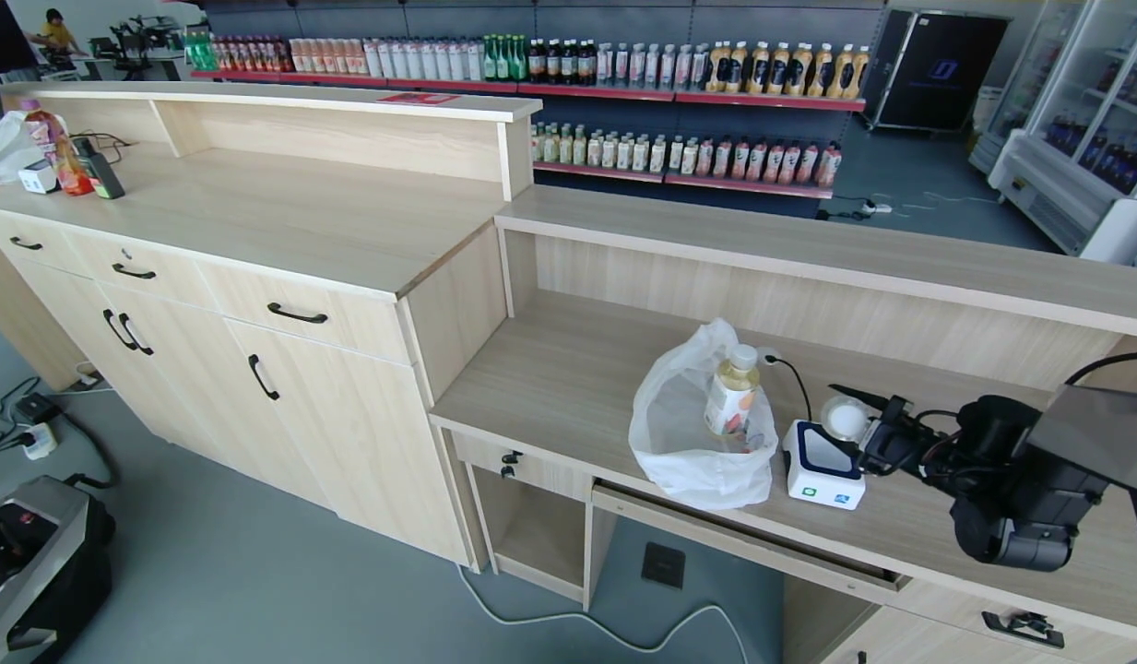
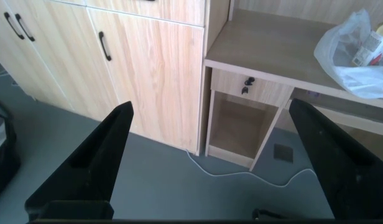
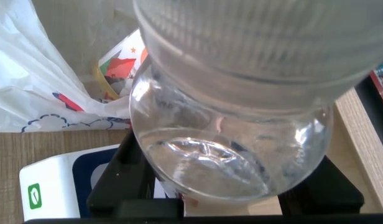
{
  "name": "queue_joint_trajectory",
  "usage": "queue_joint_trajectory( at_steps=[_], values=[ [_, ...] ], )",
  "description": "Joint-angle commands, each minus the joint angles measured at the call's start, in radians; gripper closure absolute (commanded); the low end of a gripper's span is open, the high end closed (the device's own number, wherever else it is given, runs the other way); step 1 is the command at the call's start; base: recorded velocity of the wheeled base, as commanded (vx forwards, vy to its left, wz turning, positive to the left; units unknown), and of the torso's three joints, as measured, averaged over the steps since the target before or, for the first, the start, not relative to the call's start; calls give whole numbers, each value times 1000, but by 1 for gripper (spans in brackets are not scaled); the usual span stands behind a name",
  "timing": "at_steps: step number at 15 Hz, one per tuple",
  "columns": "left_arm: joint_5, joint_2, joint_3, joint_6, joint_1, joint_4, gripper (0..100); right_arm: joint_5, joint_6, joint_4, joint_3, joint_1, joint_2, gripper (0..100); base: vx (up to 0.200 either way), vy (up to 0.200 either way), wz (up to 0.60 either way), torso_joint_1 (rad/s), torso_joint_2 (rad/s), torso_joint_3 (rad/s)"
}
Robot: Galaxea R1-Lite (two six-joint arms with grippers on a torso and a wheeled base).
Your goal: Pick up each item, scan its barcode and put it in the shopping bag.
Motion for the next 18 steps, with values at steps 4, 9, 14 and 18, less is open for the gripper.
queue_joint_trajectory(
  at_steps=[4,9,14,18],
  values=[
    [1,0,0,0,0,0,0,0,16,-1,-34,7,25,100,0,0,0,0,0,0],
    [-1,1,0,0,0,0,0,-2,39,-1,-60,13,35,100,0,0,0,0,0,0],
    [-1,1,0,0,0,0,0,-26,170,-1,-73,13,-63,100,0,0,0,0,0,0],
    [-1,1,0,0,0,0,0,-434,593,103,174,6,-471,100,0,0,0,0,0,0]
  ],
)
